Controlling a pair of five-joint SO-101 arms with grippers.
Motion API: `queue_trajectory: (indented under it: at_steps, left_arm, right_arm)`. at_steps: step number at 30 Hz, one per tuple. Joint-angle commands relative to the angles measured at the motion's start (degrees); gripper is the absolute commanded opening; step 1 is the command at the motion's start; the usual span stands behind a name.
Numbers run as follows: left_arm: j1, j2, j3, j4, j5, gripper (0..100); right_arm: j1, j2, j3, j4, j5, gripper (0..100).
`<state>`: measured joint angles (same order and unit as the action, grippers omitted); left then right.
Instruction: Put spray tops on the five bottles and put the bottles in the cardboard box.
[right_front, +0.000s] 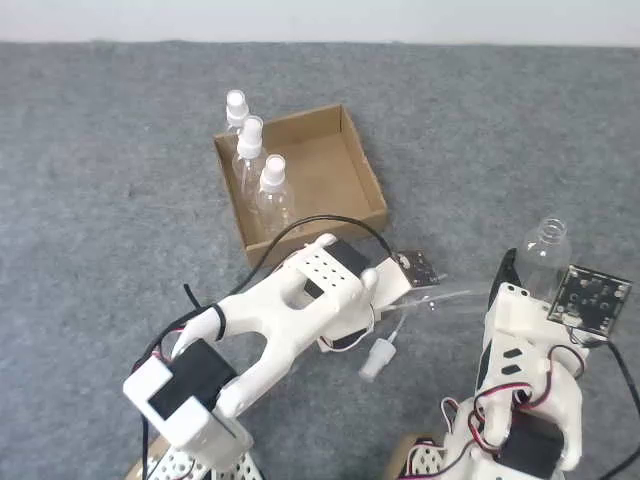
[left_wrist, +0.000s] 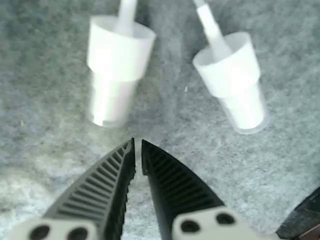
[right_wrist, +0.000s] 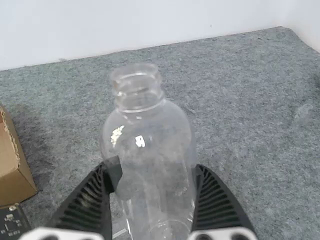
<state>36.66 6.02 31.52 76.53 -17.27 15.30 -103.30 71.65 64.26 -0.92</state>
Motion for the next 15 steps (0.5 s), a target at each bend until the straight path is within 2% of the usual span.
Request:
queue_trajectory:
  at_steps: [1, 10, 15]
  left_arm:
    - [-0.35, -1.41, -1.71, 1.58, 0.97, 2]
    - [-0.09, -1.41, -16.57, 12.04, 4.48, 12]
    - [-0.18, -0.62, -21.05, 9.67, 2.81, 20]
  right_arm:
    - [0.48, -0.31, -0.79, -1.63, -0.35, 0.6]
    - [0.57, -0.31, -0.79, -1.54, -0.35, 0.6]
    - [0.57, -0.31, -0.79, -1.54, -0.35, 0.6]
